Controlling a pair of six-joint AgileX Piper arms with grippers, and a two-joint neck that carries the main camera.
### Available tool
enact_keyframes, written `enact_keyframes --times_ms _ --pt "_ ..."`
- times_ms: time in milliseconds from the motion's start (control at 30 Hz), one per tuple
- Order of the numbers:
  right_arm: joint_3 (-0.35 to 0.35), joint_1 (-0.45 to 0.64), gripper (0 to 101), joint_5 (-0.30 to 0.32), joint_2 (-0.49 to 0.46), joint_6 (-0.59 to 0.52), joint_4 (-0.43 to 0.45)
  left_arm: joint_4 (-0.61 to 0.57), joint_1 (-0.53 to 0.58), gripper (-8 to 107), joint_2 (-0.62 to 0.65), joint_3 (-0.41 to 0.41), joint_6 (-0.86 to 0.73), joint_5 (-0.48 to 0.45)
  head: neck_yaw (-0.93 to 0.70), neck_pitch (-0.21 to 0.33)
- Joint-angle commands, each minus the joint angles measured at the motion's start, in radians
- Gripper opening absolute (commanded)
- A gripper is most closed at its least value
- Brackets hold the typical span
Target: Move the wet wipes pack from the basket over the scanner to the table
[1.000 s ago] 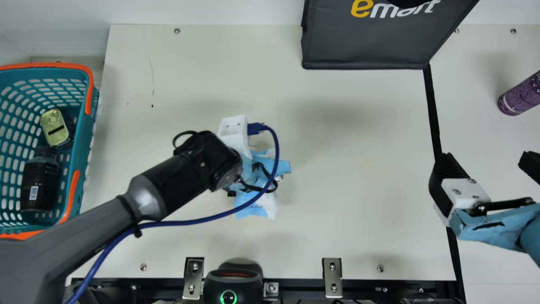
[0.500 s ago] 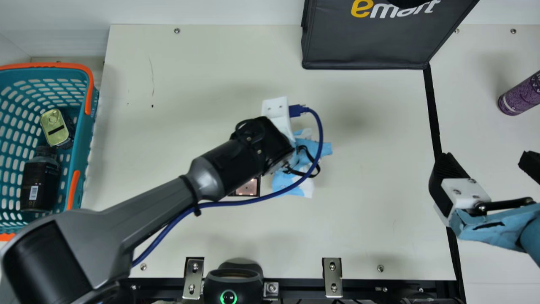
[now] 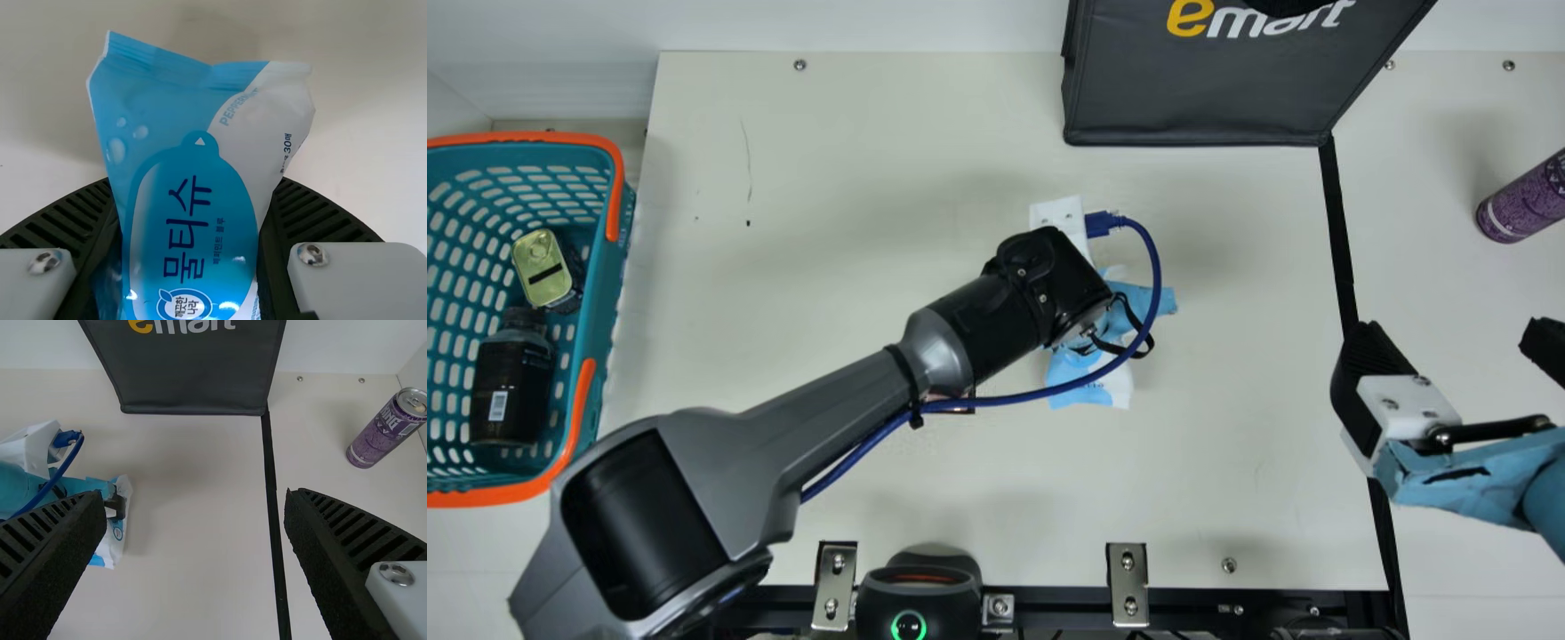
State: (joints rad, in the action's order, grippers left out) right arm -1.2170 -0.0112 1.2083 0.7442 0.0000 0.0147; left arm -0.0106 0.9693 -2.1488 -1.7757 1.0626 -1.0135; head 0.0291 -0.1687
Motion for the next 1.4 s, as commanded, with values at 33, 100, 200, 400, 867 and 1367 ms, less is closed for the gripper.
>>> enact_keyframes --times_ms 33,100,200,400,867,1367 --pt "0.0 0.0 95 0.0 0.0 0.0 0.0 -0.01 -0.001 59 -0.005 -0.01 -0.003 -0.006 -0.002 0.03" --pt "0.0 0.0 95 0.0 0.0 0.0 0.0 -0.019 -0.003 65 -0.005 -0.012 -0.011 -0.007 -0.002 0.03" --pt "0.0 0.0 95 0.0 0.0 0.0 0.0 -0.036 -0.011 75 0.0 -0.007 -0.029 -0.002 -0.002 0.03" --pt "0.0 0.0 95 0.0 0.0 0.0 0.0 -0.088 -0.051 90 0.072 0.06 -0.101 0.048 -0.002 0.03" --pt "0.0 0.0 95 0.0 0.0 0.0 0.0 -0.348 -0.289 90 0.464 0.401 -0.501 0.149 -0.002 0.03" --pt "0.0 0.0 95 0.001 0.0 0.0 0.0 -0.417 -0.576 90 0.906 0.66 -0.84 0.065 -0.002 0.03"
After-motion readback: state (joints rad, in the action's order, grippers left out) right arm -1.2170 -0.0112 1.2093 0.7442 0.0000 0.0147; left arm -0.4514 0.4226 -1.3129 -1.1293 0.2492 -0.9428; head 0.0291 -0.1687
